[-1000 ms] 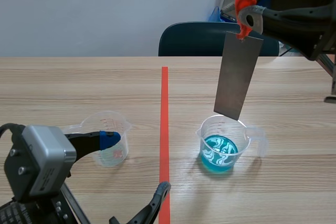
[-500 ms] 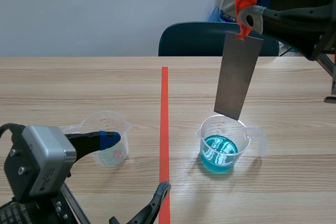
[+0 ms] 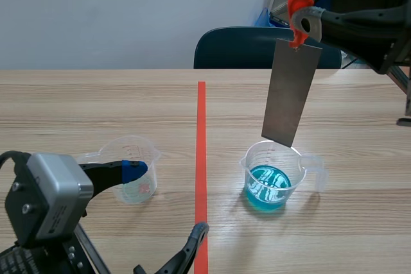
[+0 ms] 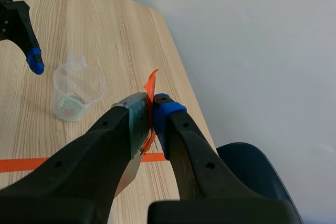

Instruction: Do the redox reaction experiment

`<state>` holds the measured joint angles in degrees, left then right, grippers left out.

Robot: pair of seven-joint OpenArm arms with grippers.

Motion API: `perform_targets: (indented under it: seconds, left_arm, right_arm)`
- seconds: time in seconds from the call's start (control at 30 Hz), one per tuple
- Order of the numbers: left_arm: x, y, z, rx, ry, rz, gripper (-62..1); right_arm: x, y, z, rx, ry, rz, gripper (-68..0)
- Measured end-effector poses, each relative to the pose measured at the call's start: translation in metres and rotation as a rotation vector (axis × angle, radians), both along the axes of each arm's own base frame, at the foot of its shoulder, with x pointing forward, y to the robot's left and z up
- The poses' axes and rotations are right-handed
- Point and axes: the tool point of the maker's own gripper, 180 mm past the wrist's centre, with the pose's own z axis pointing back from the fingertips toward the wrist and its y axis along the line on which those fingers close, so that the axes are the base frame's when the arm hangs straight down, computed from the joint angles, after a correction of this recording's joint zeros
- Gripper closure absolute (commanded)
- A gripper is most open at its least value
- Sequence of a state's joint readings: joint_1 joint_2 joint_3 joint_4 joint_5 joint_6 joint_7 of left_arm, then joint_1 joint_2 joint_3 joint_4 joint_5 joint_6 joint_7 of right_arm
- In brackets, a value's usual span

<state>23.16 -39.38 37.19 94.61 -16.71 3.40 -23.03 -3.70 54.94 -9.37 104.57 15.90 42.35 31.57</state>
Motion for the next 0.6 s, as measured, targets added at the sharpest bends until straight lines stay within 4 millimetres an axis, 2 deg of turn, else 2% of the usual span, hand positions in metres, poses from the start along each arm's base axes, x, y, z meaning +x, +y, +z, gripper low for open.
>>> perform_targets:
  seconds: [0.6]
  left_arm:
    - [0.0, 0.0, 0.0, 0.0, 0.0, 0.0, -62.3]
  right_arm:
    - [-0.0026, 0.0001, -0.0053, -0.001, 0.019, 0.0, -0.8]
